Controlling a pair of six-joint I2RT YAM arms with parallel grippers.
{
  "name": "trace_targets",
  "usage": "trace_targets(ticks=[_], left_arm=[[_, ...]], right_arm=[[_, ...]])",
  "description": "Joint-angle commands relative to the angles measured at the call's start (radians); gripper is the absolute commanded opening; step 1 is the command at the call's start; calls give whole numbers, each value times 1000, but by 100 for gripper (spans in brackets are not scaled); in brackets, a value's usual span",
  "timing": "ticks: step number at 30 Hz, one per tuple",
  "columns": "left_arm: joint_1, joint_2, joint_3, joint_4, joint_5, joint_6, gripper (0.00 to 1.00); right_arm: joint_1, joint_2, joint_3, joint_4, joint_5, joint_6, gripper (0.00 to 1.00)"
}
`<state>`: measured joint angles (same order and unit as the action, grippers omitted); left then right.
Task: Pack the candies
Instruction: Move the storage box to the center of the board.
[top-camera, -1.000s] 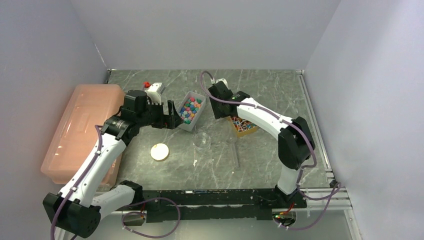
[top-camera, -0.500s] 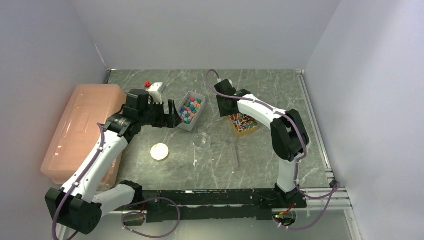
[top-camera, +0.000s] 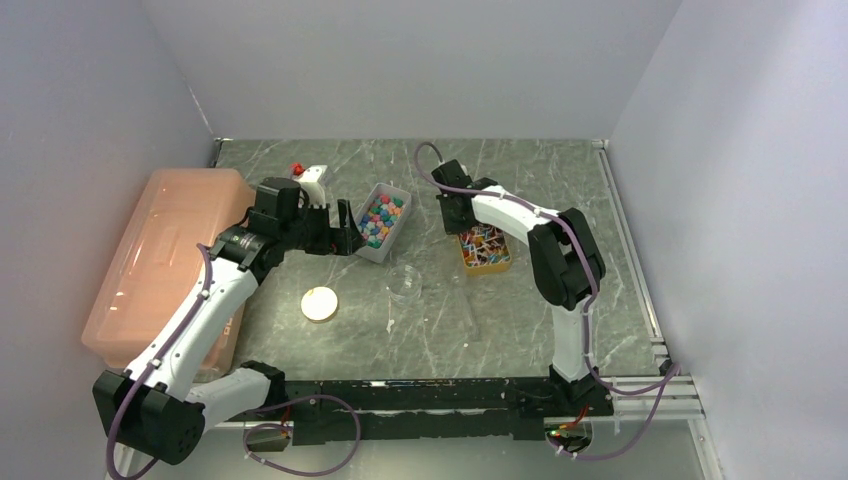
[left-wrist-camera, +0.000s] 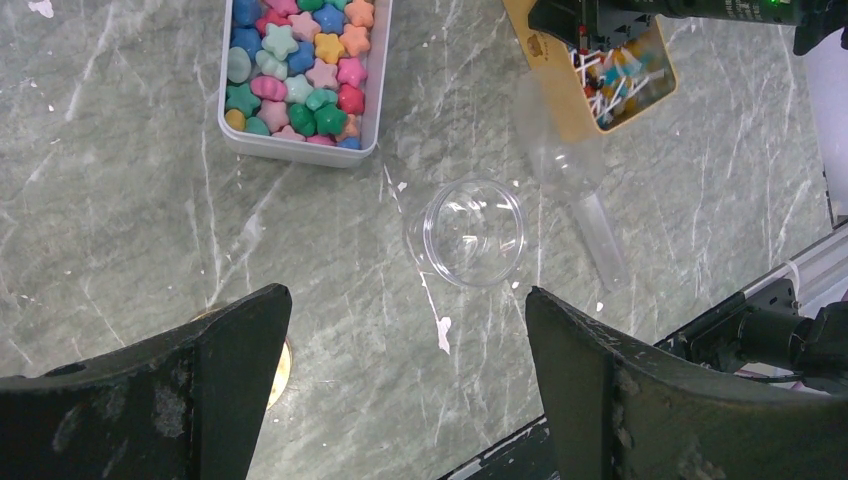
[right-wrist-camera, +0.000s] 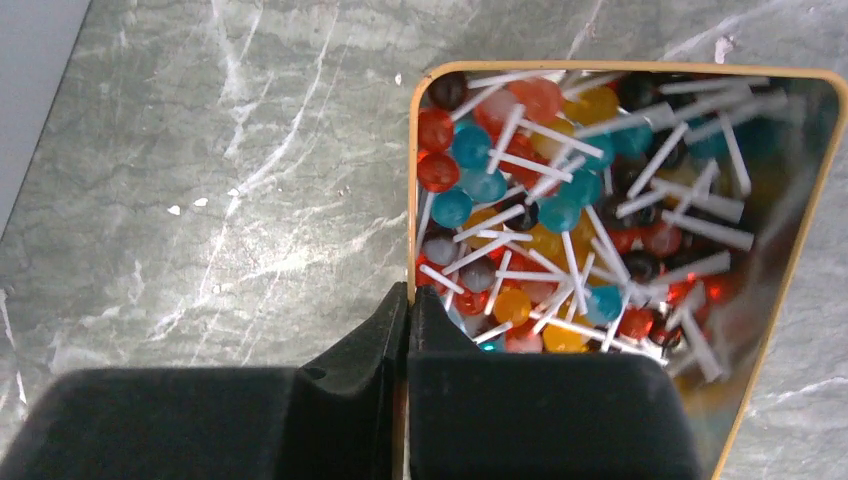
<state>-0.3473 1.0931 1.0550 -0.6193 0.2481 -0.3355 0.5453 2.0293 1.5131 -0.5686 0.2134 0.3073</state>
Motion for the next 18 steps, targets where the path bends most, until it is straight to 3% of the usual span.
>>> trace_targets(ticks=[1,16,17,18], left_arm=[[1,-2,42,1,7,-5,94],[1,88,64,-27,-42,-29,94],[1,107,71,-36,-53,-33,94],[1,132,79,-45,-66,-37,94]], right_arm=[[-7,-13,32,26,21,23,0],[-119,-46,3,40,14,19,0],[-119,-47,2,40,12,19,2],[-120,-47,4,39,12,22,11]])
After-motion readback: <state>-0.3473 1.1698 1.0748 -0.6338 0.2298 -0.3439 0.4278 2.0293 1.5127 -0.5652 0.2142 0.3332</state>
